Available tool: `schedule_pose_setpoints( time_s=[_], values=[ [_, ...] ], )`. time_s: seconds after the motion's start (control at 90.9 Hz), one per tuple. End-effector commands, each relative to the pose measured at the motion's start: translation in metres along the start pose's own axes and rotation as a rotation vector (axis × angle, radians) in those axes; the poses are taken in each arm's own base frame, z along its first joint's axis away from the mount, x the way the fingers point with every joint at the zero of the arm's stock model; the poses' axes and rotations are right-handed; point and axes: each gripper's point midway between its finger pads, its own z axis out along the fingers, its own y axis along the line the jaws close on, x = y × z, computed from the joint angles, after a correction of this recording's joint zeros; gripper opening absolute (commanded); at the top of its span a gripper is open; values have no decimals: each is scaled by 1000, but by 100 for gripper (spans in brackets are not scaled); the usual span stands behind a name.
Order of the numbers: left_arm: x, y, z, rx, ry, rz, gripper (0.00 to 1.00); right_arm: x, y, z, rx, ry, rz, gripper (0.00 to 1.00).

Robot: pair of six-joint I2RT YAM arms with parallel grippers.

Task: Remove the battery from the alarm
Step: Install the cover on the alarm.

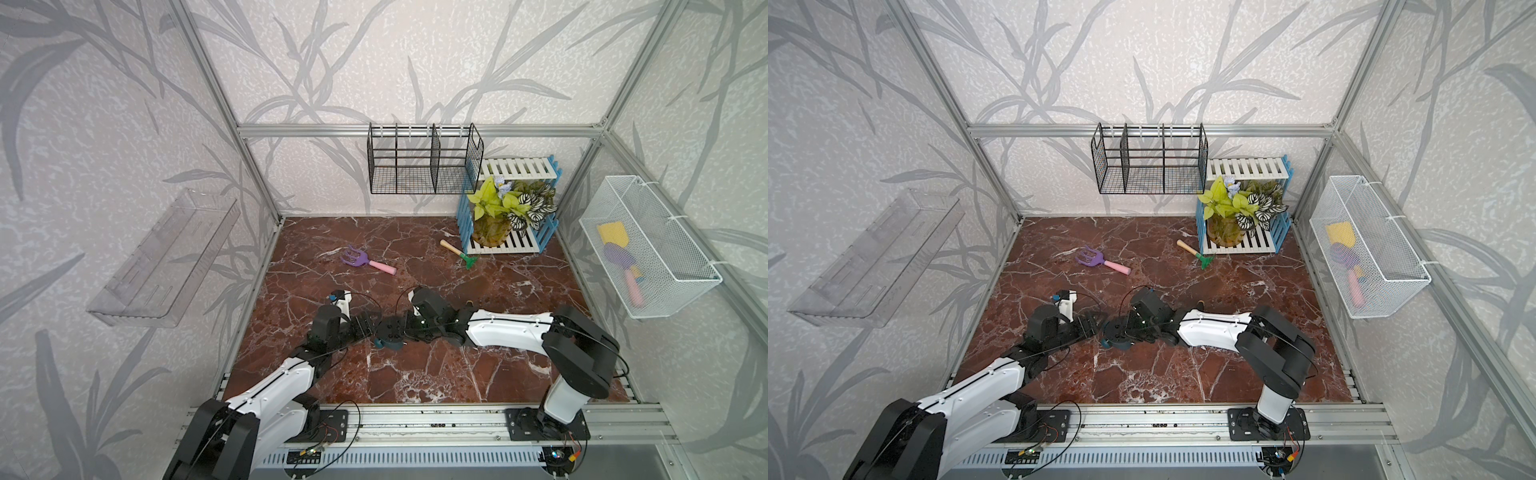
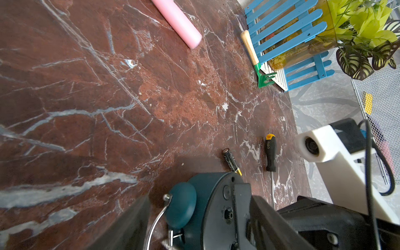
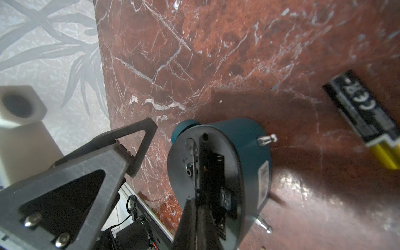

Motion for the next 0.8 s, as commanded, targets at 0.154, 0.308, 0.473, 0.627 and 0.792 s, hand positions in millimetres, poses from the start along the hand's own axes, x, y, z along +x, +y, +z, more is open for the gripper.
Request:
schedule_pose_setpoints(
  time_s=[0.154, 0.308, 0.473, 0.627, 0.792],
  values=[
    [-8, -9, -2, 20, -22, 34, 76, 5, -15, -11, 53, -10, -3, 0],
    [-8, -10, -2, 25, -20, 34, 77, 4, -12, -18, 49, -21, -13, 0],
    [-8, -11, -2, 31, -22, 34, 77, 8, -10, -10, 24, 7, -11, 0],
    [-7, -10, -2, 30, -18, 33, 77, 7, -5, -5, -3, 13, -20, 0],
    [-8, -11, -2, 33, -20, 32, 77, 8, -3, 1, -18, 36, -22, 0]
  ],
)
